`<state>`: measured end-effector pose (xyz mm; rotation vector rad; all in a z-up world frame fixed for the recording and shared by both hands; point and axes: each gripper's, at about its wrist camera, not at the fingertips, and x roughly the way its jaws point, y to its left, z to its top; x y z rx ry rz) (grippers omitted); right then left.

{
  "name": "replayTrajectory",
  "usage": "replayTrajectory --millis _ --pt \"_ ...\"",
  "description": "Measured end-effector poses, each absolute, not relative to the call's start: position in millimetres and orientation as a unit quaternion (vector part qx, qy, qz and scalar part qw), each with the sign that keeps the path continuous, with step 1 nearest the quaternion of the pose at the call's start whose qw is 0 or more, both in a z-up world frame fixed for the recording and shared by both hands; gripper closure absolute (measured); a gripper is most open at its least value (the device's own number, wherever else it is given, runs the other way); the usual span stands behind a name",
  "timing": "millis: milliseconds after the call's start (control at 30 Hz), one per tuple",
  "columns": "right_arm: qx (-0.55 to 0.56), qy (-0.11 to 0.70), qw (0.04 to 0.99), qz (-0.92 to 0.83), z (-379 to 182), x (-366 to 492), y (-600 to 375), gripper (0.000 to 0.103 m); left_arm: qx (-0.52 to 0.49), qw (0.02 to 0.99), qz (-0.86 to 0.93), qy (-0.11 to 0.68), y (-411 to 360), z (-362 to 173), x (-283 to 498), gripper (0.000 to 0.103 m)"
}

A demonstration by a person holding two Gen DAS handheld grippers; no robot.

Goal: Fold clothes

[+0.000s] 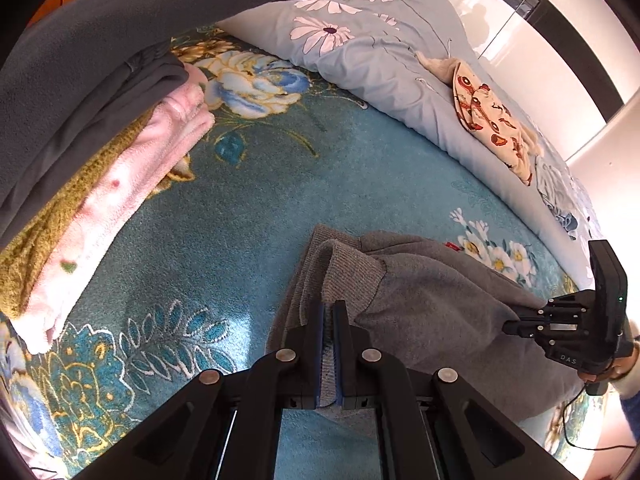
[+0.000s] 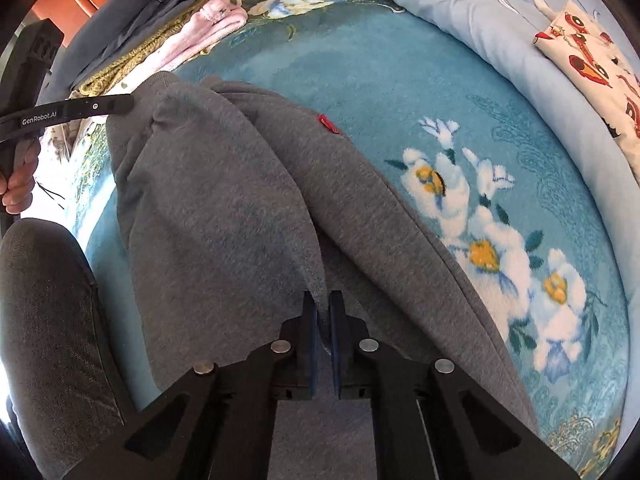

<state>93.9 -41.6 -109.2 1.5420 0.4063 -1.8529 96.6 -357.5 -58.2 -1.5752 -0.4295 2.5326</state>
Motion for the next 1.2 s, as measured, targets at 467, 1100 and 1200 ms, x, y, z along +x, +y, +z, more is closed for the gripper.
replayTrajectory --millis 467,1100,1200 --pt "0.600 0.098 0.256 -0.751 -104 23 -30 0.100 -0.547 0.018 0.818 -0.179 -368 -76 55 0.095" --pt "0.562 -0.107 0.176 -0.801 -46 92 96 0.059 -0.554 0.082 0.693 -0.454 -419 -149 109 0.047" --pt "0.573 -0.106 0.119 -0.804 -42 121 136 0.059 -0.569 0.082 0.691 -0.437 -417 -155 98 0.047"
